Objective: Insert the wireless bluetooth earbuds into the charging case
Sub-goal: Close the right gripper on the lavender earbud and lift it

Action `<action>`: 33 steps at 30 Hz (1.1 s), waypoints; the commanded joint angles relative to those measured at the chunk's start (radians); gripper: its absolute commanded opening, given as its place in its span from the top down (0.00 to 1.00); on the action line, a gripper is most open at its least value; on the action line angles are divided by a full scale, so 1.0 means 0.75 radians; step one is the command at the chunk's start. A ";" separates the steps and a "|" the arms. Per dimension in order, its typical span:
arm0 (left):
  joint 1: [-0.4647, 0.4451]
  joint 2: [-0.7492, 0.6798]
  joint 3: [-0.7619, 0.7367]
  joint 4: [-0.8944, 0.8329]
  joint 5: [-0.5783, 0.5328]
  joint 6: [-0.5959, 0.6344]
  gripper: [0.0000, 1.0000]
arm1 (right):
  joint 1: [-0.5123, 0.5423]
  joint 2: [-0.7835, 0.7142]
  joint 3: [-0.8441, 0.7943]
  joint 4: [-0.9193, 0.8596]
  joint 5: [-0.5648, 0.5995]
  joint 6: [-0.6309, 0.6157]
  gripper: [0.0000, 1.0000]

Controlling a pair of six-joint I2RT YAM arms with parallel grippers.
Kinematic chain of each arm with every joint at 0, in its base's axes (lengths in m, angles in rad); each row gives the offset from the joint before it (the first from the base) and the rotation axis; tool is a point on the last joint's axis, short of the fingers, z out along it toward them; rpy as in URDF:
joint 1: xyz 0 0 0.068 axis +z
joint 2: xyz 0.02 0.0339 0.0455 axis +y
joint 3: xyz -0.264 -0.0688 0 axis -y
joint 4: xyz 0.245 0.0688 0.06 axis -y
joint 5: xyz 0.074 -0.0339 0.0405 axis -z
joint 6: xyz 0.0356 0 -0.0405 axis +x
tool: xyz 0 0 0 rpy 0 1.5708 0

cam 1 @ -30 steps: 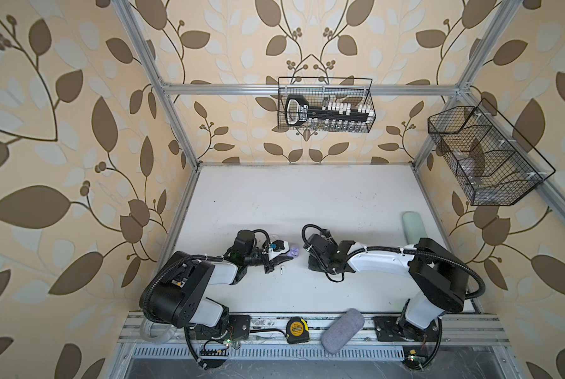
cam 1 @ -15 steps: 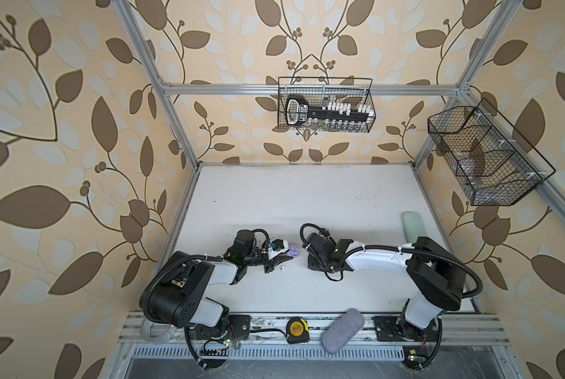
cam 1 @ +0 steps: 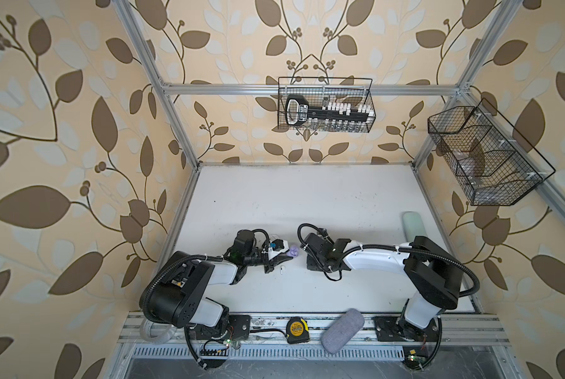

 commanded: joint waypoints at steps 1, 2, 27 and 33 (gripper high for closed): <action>0.018 -0.015 0.033 0.052 0.047 -0.006 1.00 | 0.014 0.036 0.030 -0.063 0.025 -0.014 0.74; 0.018 -0.015 0.032 0.051 0.047 -0.006 1.00 | 0.013 0.037 0.032 -0.068 0.027 -0.015 0.74; 0.019 -0.012 0.039 0.047 0.048 -0.009 1.00 | 0.007 0.078 0.090 -0.139 0.022 -0.135 0.75; 0.019 -0.011 0.039 0.045 0.049 -0.009 1.00 | 0.009 0.084 0.092 -0.142 0.019 -0.144 0.77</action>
